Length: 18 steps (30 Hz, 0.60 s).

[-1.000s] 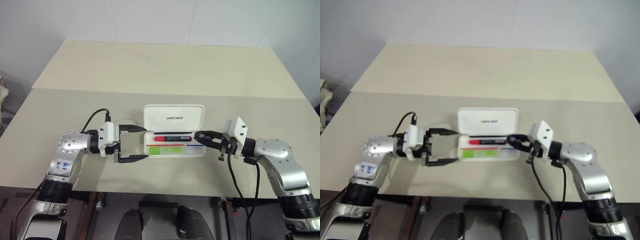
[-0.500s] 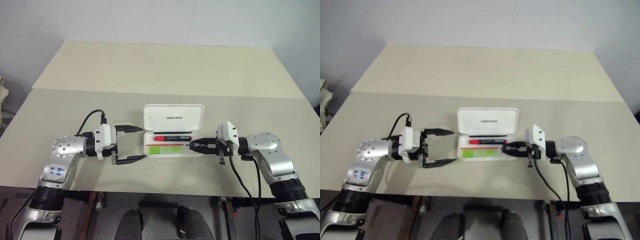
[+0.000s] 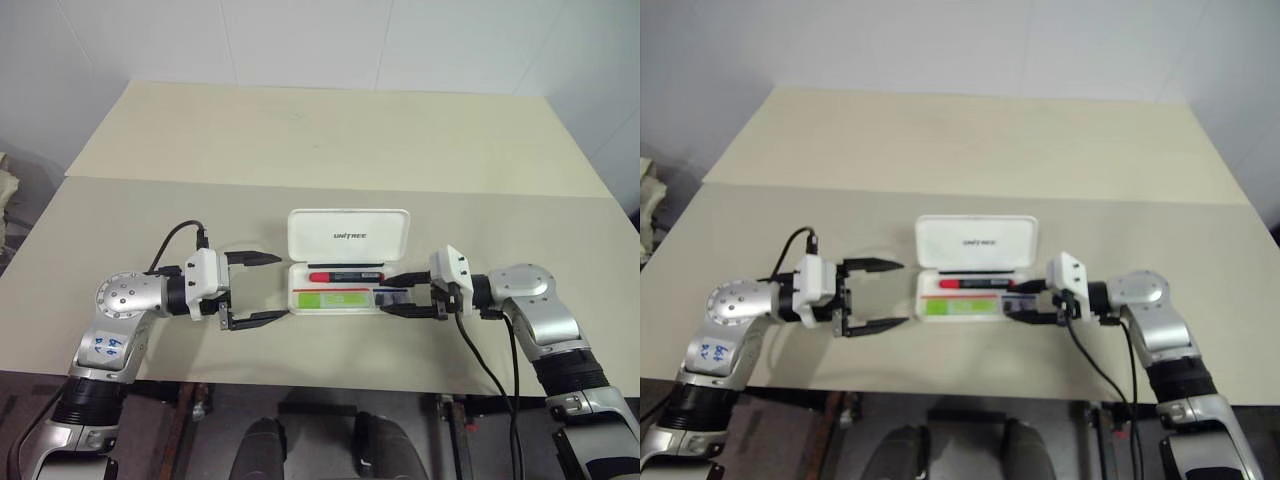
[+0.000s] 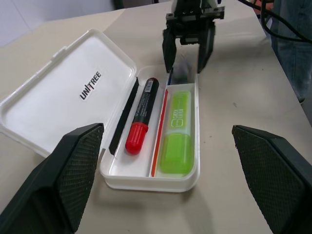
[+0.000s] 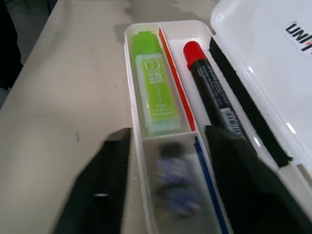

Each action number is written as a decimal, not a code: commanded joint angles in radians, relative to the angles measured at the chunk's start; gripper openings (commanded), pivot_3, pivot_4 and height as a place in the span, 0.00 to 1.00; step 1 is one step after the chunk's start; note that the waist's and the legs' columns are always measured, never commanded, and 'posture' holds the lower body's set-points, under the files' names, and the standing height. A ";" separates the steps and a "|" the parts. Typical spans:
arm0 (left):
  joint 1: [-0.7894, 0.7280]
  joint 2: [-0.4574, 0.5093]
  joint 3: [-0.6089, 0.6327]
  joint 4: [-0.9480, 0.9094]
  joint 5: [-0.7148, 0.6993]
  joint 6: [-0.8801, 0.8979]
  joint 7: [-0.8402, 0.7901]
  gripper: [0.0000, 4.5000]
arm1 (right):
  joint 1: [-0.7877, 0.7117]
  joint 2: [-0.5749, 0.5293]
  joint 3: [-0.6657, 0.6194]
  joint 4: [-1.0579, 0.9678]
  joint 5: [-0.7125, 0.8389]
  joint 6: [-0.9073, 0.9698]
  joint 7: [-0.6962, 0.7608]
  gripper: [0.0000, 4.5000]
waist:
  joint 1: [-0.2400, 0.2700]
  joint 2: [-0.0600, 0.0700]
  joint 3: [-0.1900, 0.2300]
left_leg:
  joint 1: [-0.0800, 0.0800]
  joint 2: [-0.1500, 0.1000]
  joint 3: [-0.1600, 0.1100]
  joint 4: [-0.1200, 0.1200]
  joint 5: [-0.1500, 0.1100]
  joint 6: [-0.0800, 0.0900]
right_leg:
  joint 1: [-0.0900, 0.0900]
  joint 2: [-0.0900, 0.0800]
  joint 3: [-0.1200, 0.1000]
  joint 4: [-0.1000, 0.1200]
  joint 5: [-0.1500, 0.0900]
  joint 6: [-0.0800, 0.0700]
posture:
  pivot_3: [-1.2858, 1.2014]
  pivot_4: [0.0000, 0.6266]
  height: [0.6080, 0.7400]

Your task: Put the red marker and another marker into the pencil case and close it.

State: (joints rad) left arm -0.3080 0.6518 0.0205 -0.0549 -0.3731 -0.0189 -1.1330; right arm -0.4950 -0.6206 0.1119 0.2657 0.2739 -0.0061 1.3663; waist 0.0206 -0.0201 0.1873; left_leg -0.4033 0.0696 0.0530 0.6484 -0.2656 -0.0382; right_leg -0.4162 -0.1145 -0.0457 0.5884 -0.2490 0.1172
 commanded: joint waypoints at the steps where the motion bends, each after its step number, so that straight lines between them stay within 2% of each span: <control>1: -0.012 0.012 0.018 -0.027 -0.010 0.002 0.005 1.00 | -0.022 -0.006 -0.014 -0.002 0.007 -0.026 0.008 0.87 | 0.000 0.000 0.000 | 0.000 0.000 0.000 0.000 0.000 0.000 | 0.000 0.000 0.000 0.000 0.000 0.000 | 0.52 0.24 1.00; 2: -0.015 0.011 0.018 -0.025 -0.010 0.002 0.005 1.00 | -0.026 -0.003 -0.017 -0.006 0.009 -0.028 0.004 0.95 | 0.000 0.000 0.000 | 0.000 0.000 0.000 0.000 0.000 0.000 | 0.000 0.000 0.000 0.000 0.000 0.000 | 0.52 0.24 1.00; 3: -0.017 0.010 0.018 -0.024 -0.010 0.003 0.005 1.00 | -0.030 -0.001 -0.018 -0.008 0.011 -0.030 0.002 0.99 | 0.000 0.000 0.000 | 0.000 0.000 0.000 0.000 0.000 0.000 | 0.000 0.000 0.000 0.000 0.000 0.000 | 0.52 0.24 1.00; 8: -0.024 0.006 0.016 -0.019 -0.008 0.002 0.006 1.00 | -0.031 0.002 -0.033 -0.050 0.038 -0.014 -0.010 0.99 | 0.000 0.000 0.000 | 0.000 0.000 0.000 0.000 0.000 0.000 | 0.000 0.000 0.000 0.000 0.000 0.000 | 0.52 0.24 1.00; 13: -0.029 0.004 0.020 -0.003 -0.007 0.000 0.009 1.00 | 0.035 -0.052 -0.098 -0.205 0.146 0.117 -0.014 0.99 | 0.004 0.000 0.000 | 0.000 0.000 0.000 0.000 0.000 0.000 | 0.000 0.000 0.000 0.000 0.000 0.000 | 0.52 0.24 1.00; 16: -0.023 0.004 0.030 0.005 -0.022 -0.004 -0.001 1.00 | 0.077 -0.087 -0.137 -0.248 0.161 0.125 -0.020 0.99 | 0.005 0.000 0.000 | -0.001 0.000 0.000 0.000 0.000 0.000 | 0.000 0.000 0.000 -0.001 0.000 0.000 | 0.52 0.24 1.00; 18: -0.019 0.007 0.040 0.013 -0.042 0.004 -0.014 0.87 | 0.092 -0.113 -0.167 -0.260 0.168 0.124 -0.023 1.00 | 0.003 0.000 0.000 | 0.000 0.000 0.000 0.000 0.000 0.000 | 0.000 0.000 0.000 -0.001 0.000 0.000 | 0.52 0.24 1.00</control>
State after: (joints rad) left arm -0.3276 0.6497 0.0296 -0.0285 -0.3860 -0.0103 -1.1355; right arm -0.4028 -0.7051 -0.0059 0.0431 0.4143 0.1181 1.3512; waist 0.0240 -0.0199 0.1874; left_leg -0.4037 0.0696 0.0531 0.6487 -0.2657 -0.0386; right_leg -0.4162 -0.1147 -0.0457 0.5879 -0.2489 0.1174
